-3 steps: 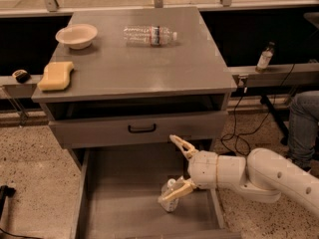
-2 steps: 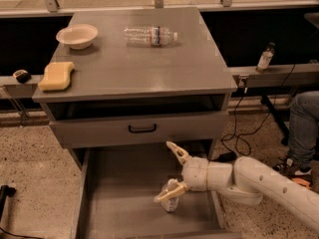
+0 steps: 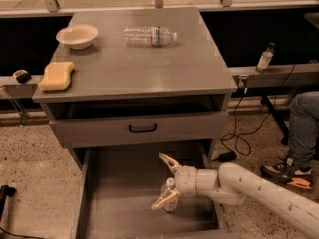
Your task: Pick blue plastic bottle from middle drawer and place on counter
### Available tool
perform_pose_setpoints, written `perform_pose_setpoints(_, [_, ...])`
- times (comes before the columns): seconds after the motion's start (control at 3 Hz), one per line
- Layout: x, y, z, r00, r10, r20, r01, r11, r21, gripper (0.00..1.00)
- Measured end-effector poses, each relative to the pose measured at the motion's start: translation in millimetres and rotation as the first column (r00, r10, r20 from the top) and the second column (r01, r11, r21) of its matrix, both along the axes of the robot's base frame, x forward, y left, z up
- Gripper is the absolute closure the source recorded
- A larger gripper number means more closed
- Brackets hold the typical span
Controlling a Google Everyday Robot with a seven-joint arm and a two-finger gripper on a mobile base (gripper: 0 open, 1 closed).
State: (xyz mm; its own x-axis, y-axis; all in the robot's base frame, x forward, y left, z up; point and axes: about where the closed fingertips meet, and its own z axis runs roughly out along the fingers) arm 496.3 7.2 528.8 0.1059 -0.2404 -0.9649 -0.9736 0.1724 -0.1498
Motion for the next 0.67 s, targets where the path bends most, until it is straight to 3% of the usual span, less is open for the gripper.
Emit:
perform_pose_setpoints(0.33, [-3.3, -5.0, -31.0, 0.9997, 0.001, -0.025, -0.002, 1.0, -0.012, 0.0])
perform_pose_setpoints(0.67, [-3.3, -5.1, -24.9, 0.9997, 0.001, -0.025, -0.002, 1.0, -0.012, 0.0])
